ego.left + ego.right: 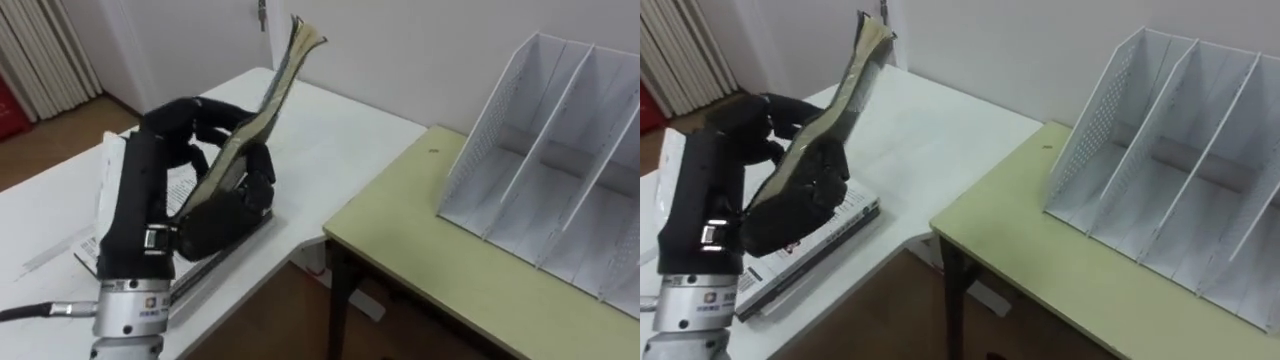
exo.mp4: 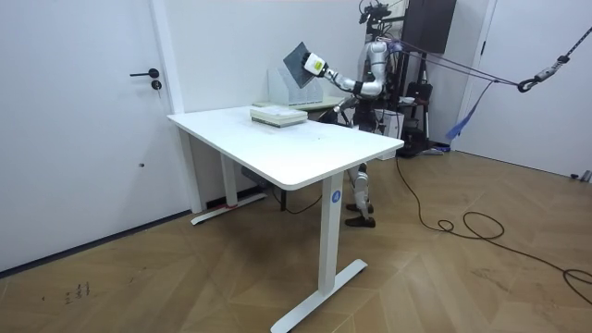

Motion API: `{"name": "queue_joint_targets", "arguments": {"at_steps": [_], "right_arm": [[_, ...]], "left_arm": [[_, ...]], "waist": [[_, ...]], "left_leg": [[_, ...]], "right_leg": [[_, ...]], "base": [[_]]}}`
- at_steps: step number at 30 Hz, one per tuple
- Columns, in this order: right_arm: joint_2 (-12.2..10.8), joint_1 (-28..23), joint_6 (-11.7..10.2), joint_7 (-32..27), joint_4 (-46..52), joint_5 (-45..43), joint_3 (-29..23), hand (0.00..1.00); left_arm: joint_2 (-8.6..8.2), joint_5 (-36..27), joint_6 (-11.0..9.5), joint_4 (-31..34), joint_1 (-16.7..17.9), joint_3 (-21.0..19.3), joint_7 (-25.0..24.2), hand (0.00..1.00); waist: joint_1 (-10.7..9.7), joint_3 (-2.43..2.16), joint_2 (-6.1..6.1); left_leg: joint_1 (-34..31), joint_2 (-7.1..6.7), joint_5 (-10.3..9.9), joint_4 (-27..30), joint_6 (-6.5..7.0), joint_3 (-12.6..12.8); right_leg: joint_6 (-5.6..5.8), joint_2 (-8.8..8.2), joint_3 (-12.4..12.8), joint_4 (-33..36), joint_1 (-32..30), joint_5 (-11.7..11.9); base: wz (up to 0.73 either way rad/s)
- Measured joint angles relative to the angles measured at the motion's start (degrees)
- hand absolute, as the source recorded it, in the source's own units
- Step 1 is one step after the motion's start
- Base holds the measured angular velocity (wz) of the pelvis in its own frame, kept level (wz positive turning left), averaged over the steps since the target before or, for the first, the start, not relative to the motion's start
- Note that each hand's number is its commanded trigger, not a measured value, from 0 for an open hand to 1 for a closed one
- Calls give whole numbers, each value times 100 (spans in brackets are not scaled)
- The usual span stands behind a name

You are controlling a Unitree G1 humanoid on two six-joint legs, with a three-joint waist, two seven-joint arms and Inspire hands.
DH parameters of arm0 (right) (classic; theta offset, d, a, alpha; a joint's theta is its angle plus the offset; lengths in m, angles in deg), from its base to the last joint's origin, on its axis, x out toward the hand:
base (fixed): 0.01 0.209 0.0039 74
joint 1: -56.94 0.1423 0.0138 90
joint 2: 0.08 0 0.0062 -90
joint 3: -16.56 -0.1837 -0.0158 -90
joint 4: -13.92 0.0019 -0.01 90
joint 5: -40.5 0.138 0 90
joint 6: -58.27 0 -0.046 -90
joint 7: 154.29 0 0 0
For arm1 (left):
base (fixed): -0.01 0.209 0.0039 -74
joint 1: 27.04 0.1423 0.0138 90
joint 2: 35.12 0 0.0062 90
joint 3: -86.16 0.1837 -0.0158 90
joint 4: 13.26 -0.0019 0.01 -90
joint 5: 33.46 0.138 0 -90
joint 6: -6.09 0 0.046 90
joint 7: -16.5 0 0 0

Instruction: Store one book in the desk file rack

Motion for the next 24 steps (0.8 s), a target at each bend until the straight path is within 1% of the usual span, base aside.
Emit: {"name": "queue_joint_targets", "arguments": {"at_steps": [1, 2, 3, 4, 6, 7, 9, 10, 11, 12, 13, 14, 15, 16, 17, 18, 19, 20, 21, 22, 24], "right_arm": [[1, -2, 13, 59, 85, 54, 0, 0], [14, -20, 49, 186, 353, 186, -2, 0], [19, -75, 52, 311, 679, 337, -5, 0], [13, -97, 51, 377, 829, 417, -11, 0], [3, -97, 51, 584, 1279, 753, -11, 0], [4, -91, 50, 616, 1379, 844, -17, 0], [18, -65, 62, 752, 1595, 1124, -60, 0], [25, -66, 80, 795, 1627, 1198, -72, 0], [42, -86, 150, 891, 1727, 1373, -100, 0], [63, -92, 219, 970, 1859, 1540, -115, 0], [64, -92, 264, 1014, 1963, 1570, -142, 0], [75, -91, 324, 1108, 2151, 1726, -196, 0], [91, -79, 335, 1199, 2285, 1918, -251, 0], [108, -79, 337, 1229, 2363, 2064, -279, 0], [176, -83, 359, 1319, 2497, 2439, -343, 0], [228, -106, 426, 1422, 2647, 2747, -502, 0], [258, -107, 454, 1434, 2708, 2894, -576, 0], [304, -105, 499, 1473, 2796, 3164, -732, 0], [341, -88, 540, 1500, 2841, 3429, -853, 0], [349, -88, 568, 1505, 2870, 3553, -901, 0], [381, -74, 700, 1564, 2993, 4041, -993, 0]], "left_arm": [[0, -155, 1, 0, -1, 12, -117, 100], [-1, -553, 4, 0, -1, 7, -356, 100], [-9, -950, 15, -8, -1, 0, -583, 100], [-17, -1128, 17, -19, 0, -4, -690, 100], [-14, -1801, 43, -91, 1, -4, -1114, 100], [-12, -1966, 71, -102, 0, -5, -1212, 100], [10, -2608, 218, -109, 11, -13, -1588, 100], [13, -2761, 250, -126, 12, -20, -1698, 100], [38, -3069, 343, -171, 15, -52, -1959, 100], [100, -3390, 409, -252, 19, -67, -2188, 100], [119, -3518, 439, -315, 18, -75, -2301, 100], [132, -3697, 530, -456, 18, -86, -2520, 100], [148, -3861, 633, -621, 19, -89, -2714, 100], [163, -3952, 702, -695, 26, -95, -2804, 100], [199, -4076, 837, -783, 61, -124, -2953, 100], [229, -4155, 958, -801, 126, -150, -3077, 100], [241, -4175, 1008, -801, 153, -158, -3145, 100], [259, -4205, 1122, -801, 161, -177, -3316, 100], [273, -4367, 1226, -801, 161, -184, -3478, 100], [277, -4432, 1255, -800, 161, -189, -3548, 100], [307, -4658, 1384, -834, 161, -238, -3777, 100]], "waist": [[4, -3, -5], [22, 1, 6], [42, 16, 25], [42, 17, 26], [45, 17, 28], [26, 17, 28], [20, 16, 25], [19, 16, 24], [17, 19, 29], [-11, 24, 36], [-20, 28, 43], [-17, 29, 57], [-6, 26, 62], [0, 26, 62], [-8, 26, 61], [-11, 25, 60], [-10, 25, 59], [-11, 19, 52], [-8, 17, 48], [-3, 15, 44], [-3, 8, 41]], "left_leg": [[-25, 0, 0, -2, 0, 3], [-32, -2, 0, 5, 1, 22], [-32, -4, 1, 8, 2, 32], [-31, -5, 2, 5, 4, 40], [-24, -3, 2, 2, 5, 58], [-22, -1, 2, 3, 5, 69], [-25, -1, 2, 3, 5, 75], [-23, 3, 2, 3, 5, 89], [-29, 8, 2, 3, 5, 103], [-32, 10, 2, 3, 5, 103], [-35, 11, 2, 3, 5, 104], [-35, 16, 2, 1, 5, 119], [-34, 24, 2, -3, 4, 141], [-36, 29, 1, -7, 3, 149], [-34, 33, 1, -15, 3, 158], [-44, 35, 1, -18, 3, 165], [-53, 36, 1, -18, 3, 169], [-85, 36, 1, -17, 3, 172], [-139, 43, 1, 10, 3, 172], [-151, 44, 1, 17, 3, 174], [-148, 50, 1, 18, 3, 235]], "right_leg": [[0, 7, 2, 17, -23, 1], [2, 22, 49, 61, -38, 3], [7, 25, 71, 61, -40, 14], [8, 23, 76, 65, -39, 14], [9, 12, 83, 73, -47, 15], [9, 11, 85, 72, -50, 15], [11, 2, 78, 67, -51, 16], [11, -6, 79, 67, -49, 16], [11, -12, 80, 68, -50, 16], [11, -13, 90, 67, -61, 16], [11, -14, 93, 68, -70, 16], [11, -8, 121, 72, -81, 16], [11, -4, 135, 76, -81, 16], [11, -1, 137, 77, -81, 16], [10, 1, 143, 76, -93, 16], [10, 1, 145, 77, -111, 17], [10, 1, 150, 83, -125, 17], [10, 1, 155, 107, -168, 17], [10, 1, 156, 166, -230, 16], [10, 1, 164, 172, -244, 16], [10, 5, 244, 170, -258, 16]], "base": [[-8], [-10], [-11], [-9], [-8], [-5], [0], [0], [0], [0], [0], [-6], [-8], [-6], [-3], [0], [0], [0], [0], [-4], [-11]]}}
